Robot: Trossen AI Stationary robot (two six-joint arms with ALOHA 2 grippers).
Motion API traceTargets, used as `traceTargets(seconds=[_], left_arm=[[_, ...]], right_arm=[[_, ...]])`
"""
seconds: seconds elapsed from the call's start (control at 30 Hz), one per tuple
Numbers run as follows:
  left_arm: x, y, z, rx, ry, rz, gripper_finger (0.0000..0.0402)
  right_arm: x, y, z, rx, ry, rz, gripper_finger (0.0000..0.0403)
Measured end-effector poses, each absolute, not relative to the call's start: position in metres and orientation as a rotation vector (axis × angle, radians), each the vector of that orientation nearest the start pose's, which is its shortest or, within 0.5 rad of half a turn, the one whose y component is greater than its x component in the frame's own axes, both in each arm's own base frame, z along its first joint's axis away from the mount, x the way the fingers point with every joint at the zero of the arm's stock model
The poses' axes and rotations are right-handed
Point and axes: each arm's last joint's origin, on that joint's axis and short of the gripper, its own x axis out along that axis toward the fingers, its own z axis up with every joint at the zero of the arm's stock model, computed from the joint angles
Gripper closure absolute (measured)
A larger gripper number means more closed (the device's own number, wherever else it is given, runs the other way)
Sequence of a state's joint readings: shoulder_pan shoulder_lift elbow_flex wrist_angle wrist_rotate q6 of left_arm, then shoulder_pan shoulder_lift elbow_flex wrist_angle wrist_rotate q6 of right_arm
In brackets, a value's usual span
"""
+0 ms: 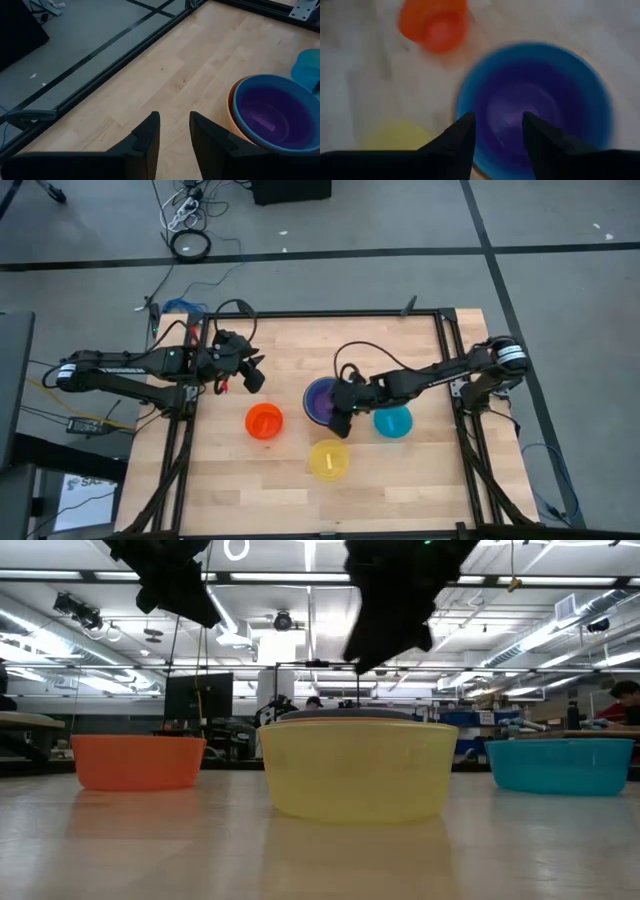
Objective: Nest bowls inside each other
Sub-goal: Stack the light blue bowl on top of the violet bowl
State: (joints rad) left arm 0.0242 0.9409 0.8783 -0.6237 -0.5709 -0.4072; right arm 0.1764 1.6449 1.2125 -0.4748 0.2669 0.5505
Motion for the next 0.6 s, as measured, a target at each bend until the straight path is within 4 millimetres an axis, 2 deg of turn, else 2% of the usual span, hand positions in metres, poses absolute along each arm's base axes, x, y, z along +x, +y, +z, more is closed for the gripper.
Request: traceTargets(seconds=[0.33,0.47,0.6], left_arm=[[0.182,0.019,0.300,-0.206,0.578,0.683,0.0287],[0.182,0.019,0.300,-0.207,0.575,0.682,0.0287],[0.182,0.019,0.300,-0.208,0.575,0.683,0.0287]], right_arm=[[0.255,0.054,0.257,0.252,1.186,-0.771,0.0241],[0.239,0.057,0.253,0.273,1.233,-0.808,0.0227],[0.231,0.057,0.237,0.308,1.294,-0.843,0.0218]])
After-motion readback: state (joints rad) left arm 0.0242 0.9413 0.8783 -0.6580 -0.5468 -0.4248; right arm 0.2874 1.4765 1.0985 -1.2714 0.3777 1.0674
